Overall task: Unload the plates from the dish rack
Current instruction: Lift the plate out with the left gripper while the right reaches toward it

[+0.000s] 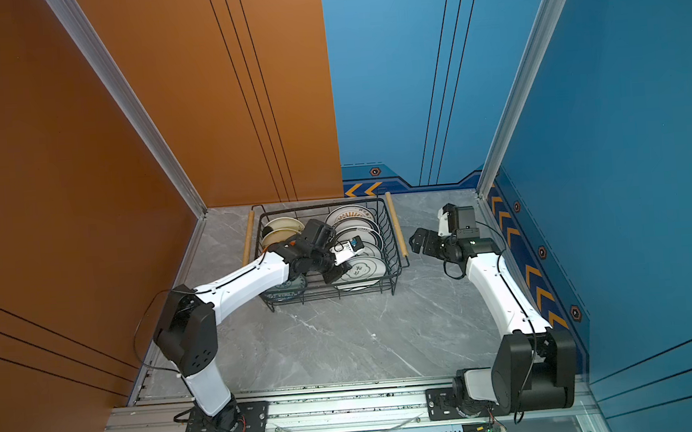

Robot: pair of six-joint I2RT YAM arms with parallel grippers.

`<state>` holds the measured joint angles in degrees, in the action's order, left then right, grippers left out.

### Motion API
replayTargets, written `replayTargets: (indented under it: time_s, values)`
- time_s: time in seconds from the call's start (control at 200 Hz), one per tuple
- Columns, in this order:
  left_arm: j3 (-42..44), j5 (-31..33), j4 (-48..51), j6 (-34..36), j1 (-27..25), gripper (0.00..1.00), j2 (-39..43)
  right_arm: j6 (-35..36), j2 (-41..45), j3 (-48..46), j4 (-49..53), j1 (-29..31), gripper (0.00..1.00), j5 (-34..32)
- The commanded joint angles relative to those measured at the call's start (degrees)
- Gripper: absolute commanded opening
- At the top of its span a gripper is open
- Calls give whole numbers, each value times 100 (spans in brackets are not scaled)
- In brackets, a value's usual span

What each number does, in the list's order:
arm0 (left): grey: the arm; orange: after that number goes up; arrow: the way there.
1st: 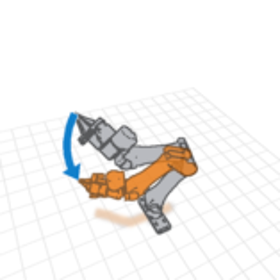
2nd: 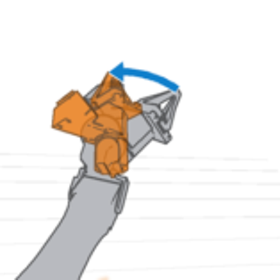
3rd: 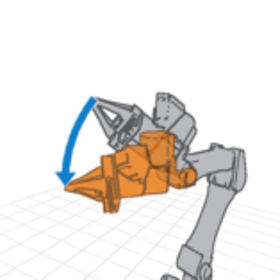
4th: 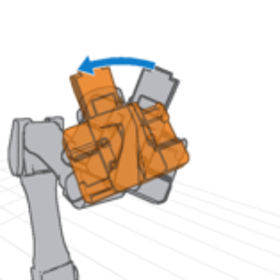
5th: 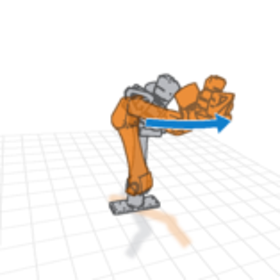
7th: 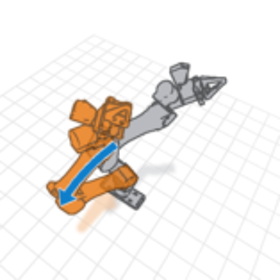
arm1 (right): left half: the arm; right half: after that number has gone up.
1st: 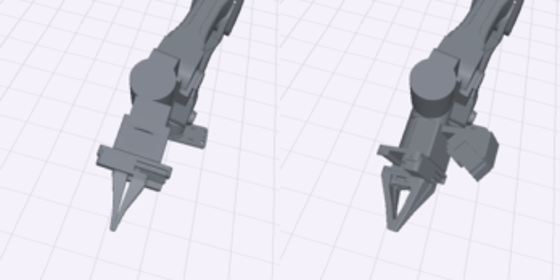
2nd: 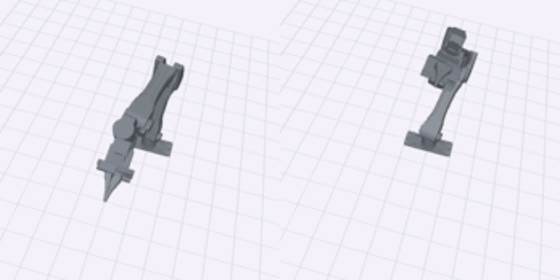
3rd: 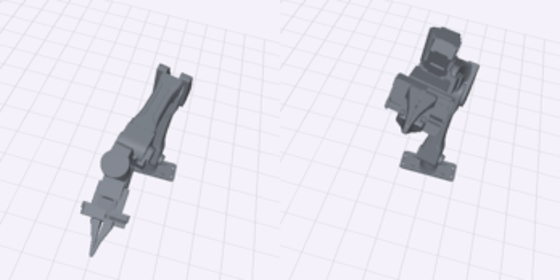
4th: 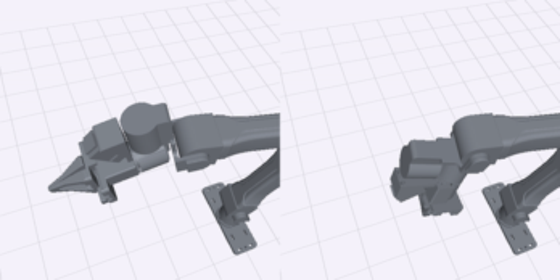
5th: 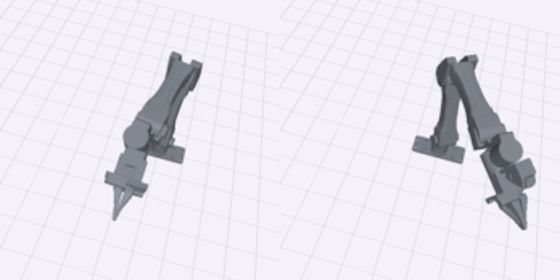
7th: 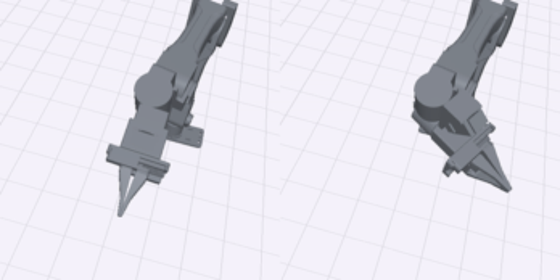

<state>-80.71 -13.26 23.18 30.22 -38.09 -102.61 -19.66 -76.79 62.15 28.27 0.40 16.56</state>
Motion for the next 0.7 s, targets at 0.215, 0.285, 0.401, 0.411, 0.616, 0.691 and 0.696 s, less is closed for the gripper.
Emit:
replayTargets:
  time_s: [0.215,0.285,0.401,0.411,0.616,0.691,0.696]
  values:
    - [-182,254,23,-22,-146,0,642,-185,117,53,3,-40,100,-21]
    - [-169,220,-10,-66,-172,0,812,-214,186,74,19,-47,100,-72]
    - [-105,267,-128,-160,-223,0,1165,-266,341,105,38,-74,100,-142]
    - [-93,274,-140,-179,-225,0,1199,-273,352,109,38,-75,100,-150]
    - [-29,492,-241,-989,-254,0,1894,-407,622,339,245,-133,100,-334]
    - [17,561,-238,-1516,-275,2,2173,-457,784,388,284,-145,100,-286]
    - [14,566,-232,-1557,-272,2,2187,-463,795,391,284,-146,100,-281]
